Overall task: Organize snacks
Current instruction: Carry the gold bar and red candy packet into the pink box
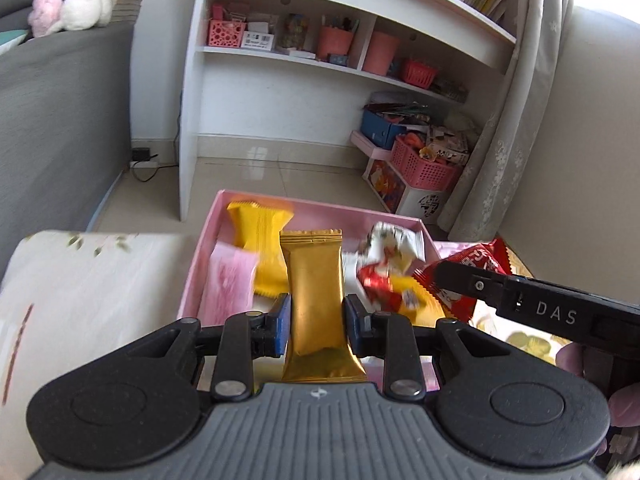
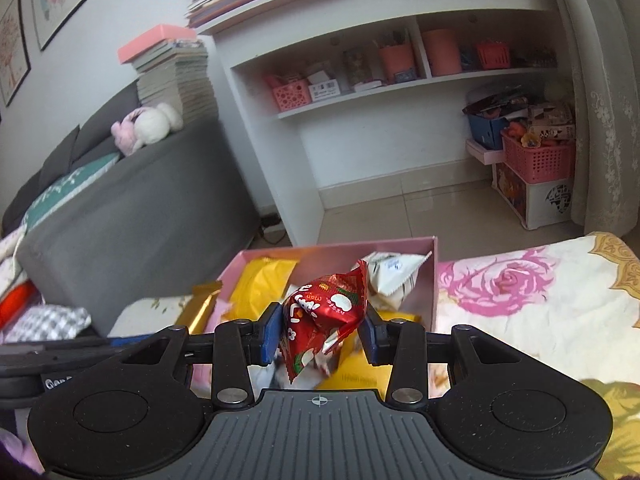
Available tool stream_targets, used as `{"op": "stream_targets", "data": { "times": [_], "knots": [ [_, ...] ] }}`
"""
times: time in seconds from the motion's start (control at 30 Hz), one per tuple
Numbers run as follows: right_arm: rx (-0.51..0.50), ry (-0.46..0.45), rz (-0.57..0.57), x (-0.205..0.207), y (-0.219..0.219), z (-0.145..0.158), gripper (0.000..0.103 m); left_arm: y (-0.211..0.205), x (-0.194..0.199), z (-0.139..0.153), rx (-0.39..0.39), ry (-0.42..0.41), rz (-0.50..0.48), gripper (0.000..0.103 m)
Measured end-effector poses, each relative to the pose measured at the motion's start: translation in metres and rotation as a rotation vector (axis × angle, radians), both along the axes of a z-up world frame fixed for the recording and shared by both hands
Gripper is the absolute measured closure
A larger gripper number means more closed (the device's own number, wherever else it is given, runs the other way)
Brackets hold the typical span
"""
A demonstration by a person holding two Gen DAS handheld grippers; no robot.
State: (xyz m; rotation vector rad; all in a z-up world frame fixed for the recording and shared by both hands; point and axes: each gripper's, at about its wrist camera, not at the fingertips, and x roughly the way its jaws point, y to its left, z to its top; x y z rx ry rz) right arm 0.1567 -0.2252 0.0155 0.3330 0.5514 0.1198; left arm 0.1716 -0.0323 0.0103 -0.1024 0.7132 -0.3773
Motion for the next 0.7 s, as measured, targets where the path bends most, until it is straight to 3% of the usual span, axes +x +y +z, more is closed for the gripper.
{"op": "stream_targets", "data": {
  "times": [0.33,0.7],
  "knots": [
    [-0.005,0.030,-0.019,0.065,-0.005,-0.013,0.063,-0.016,0.042,-0.020,0.001,0.006,-0.020,0.077],
    [0.017,0.034,-0.040,0.108,-0.011,-0.025,0.063,-0.019,0.073,-0.027,0.021,0.021,-0.039,0.077]
  ]
}}
